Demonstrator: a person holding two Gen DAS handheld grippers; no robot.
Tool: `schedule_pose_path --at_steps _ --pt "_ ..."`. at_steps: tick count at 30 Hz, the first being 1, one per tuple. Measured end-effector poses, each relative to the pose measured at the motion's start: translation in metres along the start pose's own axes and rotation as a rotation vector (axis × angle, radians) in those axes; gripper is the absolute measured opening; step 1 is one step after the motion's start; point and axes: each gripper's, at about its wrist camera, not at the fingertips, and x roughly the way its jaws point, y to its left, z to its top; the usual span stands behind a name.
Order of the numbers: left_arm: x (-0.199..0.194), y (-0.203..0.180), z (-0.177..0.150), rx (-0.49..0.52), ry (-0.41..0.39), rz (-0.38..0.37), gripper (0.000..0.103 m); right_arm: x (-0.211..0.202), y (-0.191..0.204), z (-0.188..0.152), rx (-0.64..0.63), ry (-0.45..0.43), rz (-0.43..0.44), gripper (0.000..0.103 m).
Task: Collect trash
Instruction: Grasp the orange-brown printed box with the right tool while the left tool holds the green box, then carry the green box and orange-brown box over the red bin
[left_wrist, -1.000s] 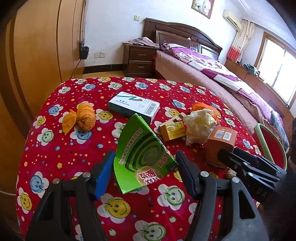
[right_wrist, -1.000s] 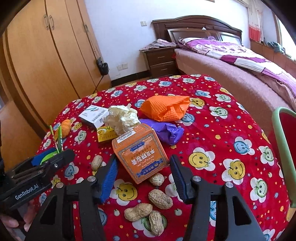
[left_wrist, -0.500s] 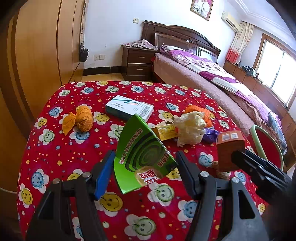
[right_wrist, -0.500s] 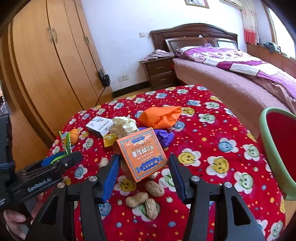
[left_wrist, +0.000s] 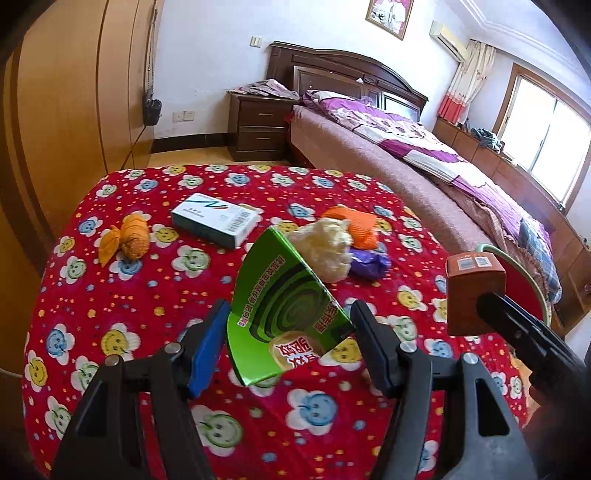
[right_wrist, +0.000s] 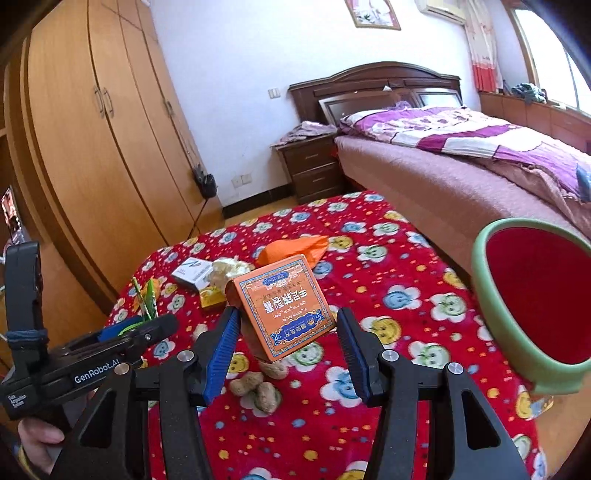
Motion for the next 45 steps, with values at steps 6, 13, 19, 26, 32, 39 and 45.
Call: schedule_pose_path --at_steps 6,13,19,26,32,39,45 --pt "0.000 -0.022 0.002 0.009 -0.003 -0.023 0.067 -0.011 -0.017 0.000 0.011 -0.020 -0.002 0.056" --pt "0.008 -0.049 0.005 0.021 -0.002 -0.055 0.067 -0.022 -0.044 0.003 0.040 -0.044 -0.015 0.056" --pt "0.015 -0.080 0.011 0.050 -0.002 -0.095 0.067 -0.039 -0.078 0.007 0.087 -0.081 -0.033 0.056" --pt "0.014 -0.125 0.019 0.120 -0.042 -0.153 0.067 -0.065 -0.122 0.013 0.133 -0.129 -0.077 0.056" --pt "0.015 -0.163 0.027 0.184 -0.060 -0.229 0.067 -0.086 -0.164 0.018 0.175 -0.177 -0.137 0.056" --pt "0.029 -0.201 0.030 0.233 -0.049 -0.320 0.067 -0.098 -0.207 0.017 0.226 -0.203 -0.194 0.056" --pt "0.049 -0.236 0.026 0.270 -0.023 -0.388 0.067 -0.103 -0.241 0.013 0.263 -0.213 -0.216 0.056"
